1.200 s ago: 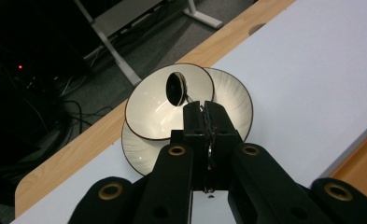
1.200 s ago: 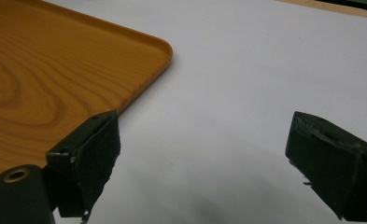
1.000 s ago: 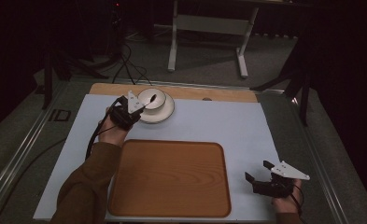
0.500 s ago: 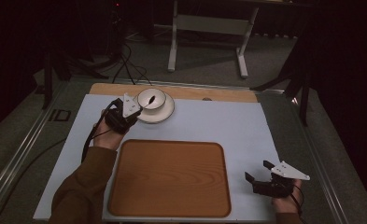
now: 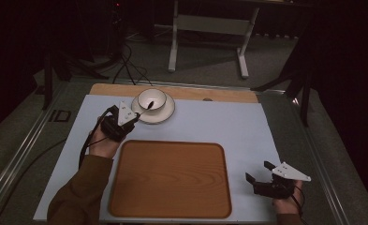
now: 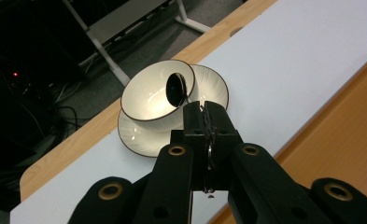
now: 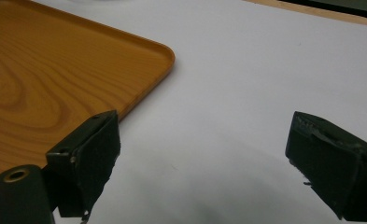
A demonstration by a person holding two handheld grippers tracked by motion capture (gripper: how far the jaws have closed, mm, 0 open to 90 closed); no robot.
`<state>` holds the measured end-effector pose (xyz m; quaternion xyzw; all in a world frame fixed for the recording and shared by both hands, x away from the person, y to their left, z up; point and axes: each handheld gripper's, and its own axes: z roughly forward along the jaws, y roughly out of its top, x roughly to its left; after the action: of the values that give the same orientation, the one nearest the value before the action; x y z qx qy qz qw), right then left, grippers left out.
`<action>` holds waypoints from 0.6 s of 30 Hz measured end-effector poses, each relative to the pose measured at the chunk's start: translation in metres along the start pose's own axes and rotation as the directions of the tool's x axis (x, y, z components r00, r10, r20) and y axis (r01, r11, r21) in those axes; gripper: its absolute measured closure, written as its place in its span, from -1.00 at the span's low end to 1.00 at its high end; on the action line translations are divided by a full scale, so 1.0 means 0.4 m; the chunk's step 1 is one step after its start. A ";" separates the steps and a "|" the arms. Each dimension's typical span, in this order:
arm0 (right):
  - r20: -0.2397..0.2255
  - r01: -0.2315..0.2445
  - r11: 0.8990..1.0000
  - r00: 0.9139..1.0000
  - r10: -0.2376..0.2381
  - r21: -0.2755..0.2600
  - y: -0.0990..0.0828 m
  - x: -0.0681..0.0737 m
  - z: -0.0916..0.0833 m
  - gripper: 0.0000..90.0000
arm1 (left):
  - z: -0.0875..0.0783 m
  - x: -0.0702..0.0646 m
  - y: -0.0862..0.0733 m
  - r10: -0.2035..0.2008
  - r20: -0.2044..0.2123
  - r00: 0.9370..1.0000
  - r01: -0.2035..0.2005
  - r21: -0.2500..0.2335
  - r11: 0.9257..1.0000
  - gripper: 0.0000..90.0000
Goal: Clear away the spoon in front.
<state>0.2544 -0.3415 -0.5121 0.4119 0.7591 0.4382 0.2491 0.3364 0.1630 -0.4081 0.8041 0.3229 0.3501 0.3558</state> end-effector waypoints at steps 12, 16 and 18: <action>-0.001 0.002 1.000 1.000 -0.002 -0.005 0.001 0.001 -0.001 -0.78 | -0.036 -0.008 -0.032 -0.008 0.003 1.000 0.008 -0.002 1.000 0.97; -0.001 0.006 1.000 1.000 -0.006 -0.005 0.001 0.002 0.000 -0.78 | -0.048 -0.014 -0.038 0.005 0.003 1.000 -0.005 0.007 1.000 0.97; -0.001 0.004 1.000 1.000 -0.004 -0.006 0.001 0.002 -0.001 -0.78 | -0.054 -0.015 -0.042 0.006 0.003 1.000 -0.006 0.008 1.000 0.97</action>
<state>0.2538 -0.3409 -0.5116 0.4093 0.7588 0.4401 0.2511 0.3115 0.1749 -0.4128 0.8070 0.3215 0.3487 0.3520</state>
